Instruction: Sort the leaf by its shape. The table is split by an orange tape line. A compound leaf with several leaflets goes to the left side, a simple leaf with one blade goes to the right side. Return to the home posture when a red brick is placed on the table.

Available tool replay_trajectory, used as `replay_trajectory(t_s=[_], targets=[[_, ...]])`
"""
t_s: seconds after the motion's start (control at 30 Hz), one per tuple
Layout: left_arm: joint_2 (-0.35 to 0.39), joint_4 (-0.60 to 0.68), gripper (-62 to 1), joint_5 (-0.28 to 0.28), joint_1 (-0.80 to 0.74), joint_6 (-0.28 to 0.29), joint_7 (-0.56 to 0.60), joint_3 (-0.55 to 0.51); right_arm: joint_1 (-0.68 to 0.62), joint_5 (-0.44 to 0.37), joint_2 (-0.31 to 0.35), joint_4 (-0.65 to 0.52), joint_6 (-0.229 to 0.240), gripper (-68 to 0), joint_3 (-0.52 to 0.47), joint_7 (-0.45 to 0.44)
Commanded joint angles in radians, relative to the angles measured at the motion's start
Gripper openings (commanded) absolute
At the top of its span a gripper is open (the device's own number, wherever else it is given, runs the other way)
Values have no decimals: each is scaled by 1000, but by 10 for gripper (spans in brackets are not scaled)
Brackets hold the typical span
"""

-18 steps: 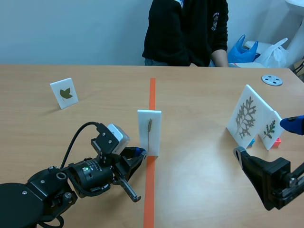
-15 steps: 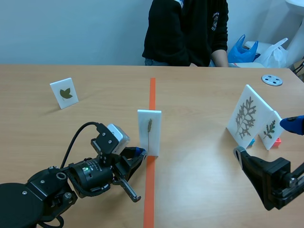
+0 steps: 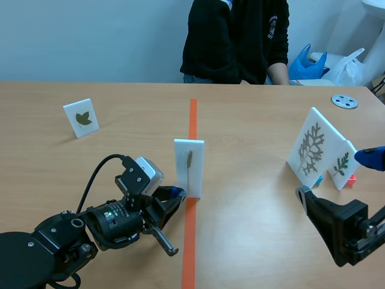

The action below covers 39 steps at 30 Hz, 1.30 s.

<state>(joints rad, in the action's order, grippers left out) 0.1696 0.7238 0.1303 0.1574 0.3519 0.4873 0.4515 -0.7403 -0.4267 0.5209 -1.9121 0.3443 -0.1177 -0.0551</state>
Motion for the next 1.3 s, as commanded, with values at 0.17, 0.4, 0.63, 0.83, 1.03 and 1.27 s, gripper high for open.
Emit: replay_trajectory(t_s=[0.17, 0.4, 0.63, 0.83, 1.03, 1.27], targets=[[58, 139, -565, -47, -51, 9, -33, -1, 11, -3, 0, -18, -7, 4, -4, -15], [136, 284, -565, -116, -140, 9, -107, -6, 11, -3, 0, -18, -8, 4, -4, -15], [190, 457, -565, -167, -260, 8, -206, -85, 11, -3, 0, -18, -8, 4, -4, -15], [200, 601, -565, -226, -384, -2, -320, -206, 11, -3, 0, -18, -8, 4, -4, -15], [200, 745, -565, -268, -519, -71, -410, -330, 11, -3, 0, -18, -8, 4, -4, -15], [199, 803, -564, -288, -589, -95, -428, -399, 11, -3, 0, -18, -8, 4, -4, -15]])
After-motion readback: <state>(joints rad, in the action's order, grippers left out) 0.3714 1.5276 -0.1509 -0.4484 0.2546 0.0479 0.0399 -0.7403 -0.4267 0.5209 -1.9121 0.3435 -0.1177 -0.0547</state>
